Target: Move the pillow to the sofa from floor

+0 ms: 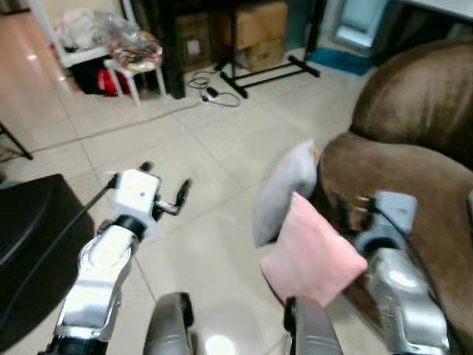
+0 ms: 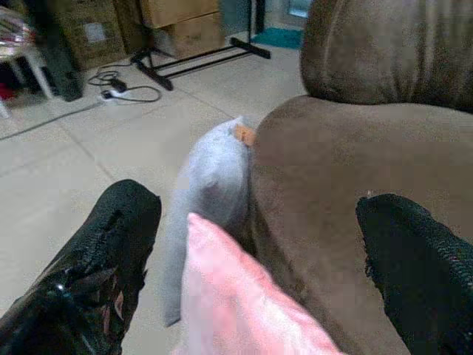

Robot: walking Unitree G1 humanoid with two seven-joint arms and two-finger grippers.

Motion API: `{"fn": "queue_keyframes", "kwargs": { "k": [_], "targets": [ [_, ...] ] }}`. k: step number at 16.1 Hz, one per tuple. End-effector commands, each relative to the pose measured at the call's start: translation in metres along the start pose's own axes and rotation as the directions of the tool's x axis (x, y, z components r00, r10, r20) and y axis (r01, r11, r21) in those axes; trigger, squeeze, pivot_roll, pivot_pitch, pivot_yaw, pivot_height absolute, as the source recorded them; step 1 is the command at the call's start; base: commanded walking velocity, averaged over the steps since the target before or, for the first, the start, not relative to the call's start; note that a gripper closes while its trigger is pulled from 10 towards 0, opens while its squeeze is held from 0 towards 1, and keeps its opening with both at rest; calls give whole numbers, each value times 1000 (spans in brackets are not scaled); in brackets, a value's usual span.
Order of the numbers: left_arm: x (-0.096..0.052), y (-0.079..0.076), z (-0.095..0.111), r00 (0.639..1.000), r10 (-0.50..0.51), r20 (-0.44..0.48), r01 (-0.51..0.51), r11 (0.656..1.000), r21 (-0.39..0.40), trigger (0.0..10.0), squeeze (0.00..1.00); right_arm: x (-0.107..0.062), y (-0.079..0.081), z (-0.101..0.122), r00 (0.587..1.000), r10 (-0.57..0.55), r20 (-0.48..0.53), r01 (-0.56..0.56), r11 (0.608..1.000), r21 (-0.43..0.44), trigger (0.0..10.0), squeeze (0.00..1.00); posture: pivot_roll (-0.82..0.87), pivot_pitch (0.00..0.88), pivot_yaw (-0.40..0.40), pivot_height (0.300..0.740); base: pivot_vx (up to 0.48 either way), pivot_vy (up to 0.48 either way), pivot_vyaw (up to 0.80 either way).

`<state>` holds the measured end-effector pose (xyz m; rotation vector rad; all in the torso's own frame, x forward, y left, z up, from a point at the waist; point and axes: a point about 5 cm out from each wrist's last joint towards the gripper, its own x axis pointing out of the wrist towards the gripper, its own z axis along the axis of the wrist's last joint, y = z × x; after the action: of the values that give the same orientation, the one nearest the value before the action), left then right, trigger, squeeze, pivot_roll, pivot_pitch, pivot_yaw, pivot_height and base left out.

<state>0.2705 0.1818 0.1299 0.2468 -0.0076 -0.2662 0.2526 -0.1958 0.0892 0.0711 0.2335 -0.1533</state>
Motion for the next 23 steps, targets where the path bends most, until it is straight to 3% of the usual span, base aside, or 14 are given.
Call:
{"fn": "queue_keyframes", "kwargs": {
  "k": [1,10,11,12,15,16,19,23],
  "targets": [
    [-3,9,-3,1000,24,-13,-24,1000,13,10000,1000,0,12,4,999,35,13,-36,999,14,10000,0,-51,0,10,566,259,0,0],
    [-4,8,-5,999,30,-15,-29,999,33,10000,1000,0,17,5,997,82,16,-82,996,17,10000,0,-45,0,6,566,172,0,0],
    [-4,7,-6,999,37,-20,-36,998,50,10000,898,0,18,5,996,90,15,-90,996,18,10000,0,-45,0,5,566,0,0,0],
    [-4,7,-6,999,42,-21,-41,998,55,10000,694,0,18,5,996,94,13,-94,995,21,10000,0,-45,0,5,561,0,0,0],
    [-4,8,-6,998,53,-19,-52,997,56,10000,545,0,19,5,995,100,17,-101,994,35,10000,0,-44,0,4,531,0,0,0],
    [-3,9,-6,998,59,-22,-58,996,62,10000,455,0,19,5,995,100,17,-100,994,35,10000,0,-46,0,4,521,0,0,0],
    [-1,10,-6,997,74,-21,-73,996,60,10000,306,0,19,5,995,96,16,-97,995,39,10000,0,-48,0,5,491,0,0,0],
    [0,10,-4,997,74,-10,-74,996,52,10000,235,1,20,6,995,103,18,-104,994,27,10000,0,-49,0,7,471,0,0,0]
  ]
}}
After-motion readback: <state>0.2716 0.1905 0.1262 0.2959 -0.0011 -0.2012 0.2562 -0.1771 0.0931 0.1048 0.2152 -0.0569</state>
